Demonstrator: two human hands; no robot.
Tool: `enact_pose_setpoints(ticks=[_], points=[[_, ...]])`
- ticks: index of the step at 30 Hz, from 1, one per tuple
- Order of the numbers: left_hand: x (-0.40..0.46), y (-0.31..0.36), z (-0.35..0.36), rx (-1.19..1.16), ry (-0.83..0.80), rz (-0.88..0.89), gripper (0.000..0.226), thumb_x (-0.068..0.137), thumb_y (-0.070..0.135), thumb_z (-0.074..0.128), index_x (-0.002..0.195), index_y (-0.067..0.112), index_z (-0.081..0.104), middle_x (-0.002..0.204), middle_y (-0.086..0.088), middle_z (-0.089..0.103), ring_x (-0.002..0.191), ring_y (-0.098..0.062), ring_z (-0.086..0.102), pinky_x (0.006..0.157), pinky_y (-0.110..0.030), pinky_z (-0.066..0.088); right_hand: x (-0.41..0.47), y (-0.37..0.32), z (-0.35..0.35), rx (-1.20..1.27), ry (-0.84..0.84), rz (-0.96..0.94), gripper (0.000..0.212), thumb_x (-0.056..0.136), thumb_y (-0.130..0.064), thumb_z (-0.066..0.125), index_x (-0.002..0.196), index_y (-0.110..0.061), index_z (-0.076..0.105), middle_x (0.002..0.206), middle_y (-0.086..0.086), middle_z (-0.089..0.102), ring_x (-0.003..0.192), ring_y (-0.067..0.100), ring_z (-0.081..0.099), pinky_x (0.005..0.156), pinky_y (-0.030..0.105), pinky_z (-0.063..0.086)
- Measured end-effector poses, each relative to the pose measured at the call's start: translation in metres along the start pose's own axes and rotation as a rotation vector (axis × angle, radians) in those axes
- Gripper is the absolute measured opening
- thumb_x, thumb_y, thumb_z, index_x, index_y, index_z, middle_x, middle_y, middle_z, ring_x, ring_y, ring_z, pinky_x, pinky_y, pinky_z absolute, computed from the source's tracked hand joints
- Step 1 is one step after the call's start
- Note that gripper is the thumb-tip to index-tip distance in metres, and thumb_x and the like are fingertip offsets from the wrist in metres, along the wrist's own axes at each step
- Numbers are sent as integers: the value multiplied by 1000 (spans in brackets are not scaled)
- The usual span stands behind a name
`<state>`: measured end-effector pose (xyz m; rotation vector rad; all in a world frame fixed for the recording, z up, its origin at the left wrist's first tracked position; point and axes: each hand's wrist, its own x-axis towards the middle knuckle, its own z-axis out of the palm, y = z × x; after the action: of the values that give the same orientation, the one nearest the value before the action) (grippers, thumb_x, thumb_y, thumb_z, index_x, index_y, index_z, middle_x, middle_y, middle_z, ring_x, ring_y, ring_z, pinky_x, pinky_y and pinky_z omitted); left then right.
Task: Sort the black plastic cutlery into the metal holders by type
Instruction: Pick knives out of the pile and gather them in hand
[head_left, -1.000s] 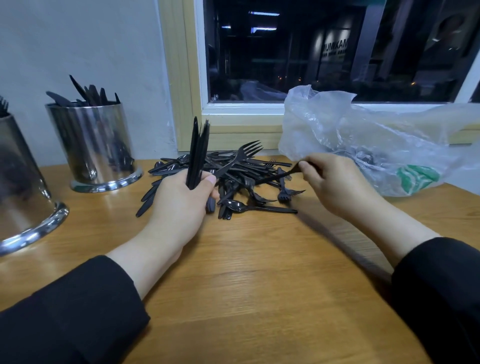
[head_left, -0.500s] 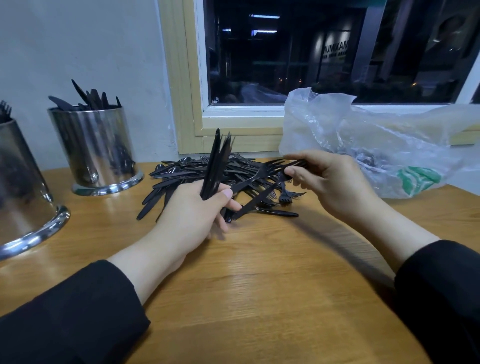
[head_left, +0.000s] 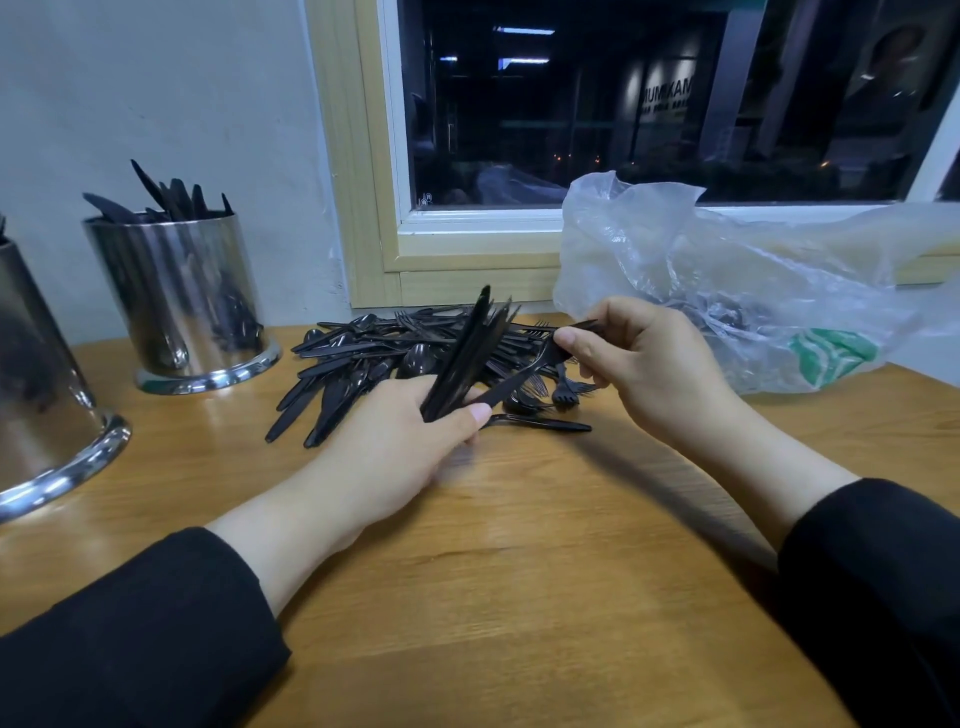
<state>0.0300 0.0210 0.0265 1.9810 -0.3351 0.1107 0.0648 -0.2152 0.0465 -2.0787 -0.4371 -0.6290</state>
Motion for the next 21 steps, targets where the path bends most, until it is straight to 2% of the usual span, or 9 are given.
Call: enact_pose_setpoints(ticks=[2, 4, 7, 9, 12, 17, 19, 21], points=[[2, -2, 1, 23, 44, 9, 20, 98, 31, 64, 82, 23, 71, 67, 5, 68, 50, -5, 48, 65, -32, 41, 1, 1, 0, -9, 25, 11, 29, 95, -41, 65, 78, -17, 67, 66, 3, 67, 68, 29, 62, 69, 40, 50], [4, -4, 1, -20, 103, -1, 21, 99, 27, 63, 81, 22, 70, 61, 9, 64, 48, -3, 48, 66, -33, 39, 2, 8, -2, -90, 33, 31, 30, 98, -43, 59, 78, -21, 66, 68, -2, 67, 67, 21, 62, 72, 38, 51], [7, -7, -2, -58, 159, -13, 16, 100, 26, 63, 86, 25, 70, 67, 6, 67, 49, -6, 47, 63, -35, 39, 3, 23, -6, -354, -147, 58, 14, 96, -39, 64, 104, -30, 70, 86, -13, 65, 79, 2, 59, 78, 33, 49], [7, -8, -3, -62, 183, -18, 14, 100, 25, 62, 88, 26, 71, 69, 4, 68, 49, -6, 48, 62, -34, 39, 2, 31, -4, -492, -326, 82, 30, 92, -39, 69, 121, -31, 67, 100, -13, 58, 85, 3, 56, 79, 27, 42], [6, -6, -2, -74, 188, -19, 12, 100, 24, 62, 92, 26, 70, 71, 1, 70, 46, -8, 48, 57, -31, 38, 0, 32, 3, -570, -402, 84, 26, 93, -36, 68, 119, -30, 70, 106, -6, 54, 95, 13, 58, 82, 25, 40], [5, -2, -1, -99, 224, -29, 15, 99, 18, 61, 86, 20, 70, 69, -2, 70, 47, -15, 47, 53, -31, 40, 0, 32, 11, -611, -324, -19, 15, 95, -27, 67, 106, -23, 77, 101, -1, 59, 93, 18, 59, 78, 26, 40], [6, -2, -1, -121, 242, -34, 16, 100, 16, 60, 85, 16, 69, 64, -1, 67, 45, -13, 46, 49, -27, 39, 1, 32, 10, -602, -222, -88, 13, 95, -25, 67, 101, -19, 77, 94, -4, 57, 86, 16, 55, 75, 27, 39], [7, -2, -3, -132, 272, -37, 17, 100, 15, 59, 85, 15, 67, 57, 3, 62, 43, -10, 46, 45, -23, 39, 3, 24, 5, -529, -52, -152, 11, 96, -22, 65, 96, -16, 74, 86, -9, 54, 76, 9, 50, 71, 21, 37]])
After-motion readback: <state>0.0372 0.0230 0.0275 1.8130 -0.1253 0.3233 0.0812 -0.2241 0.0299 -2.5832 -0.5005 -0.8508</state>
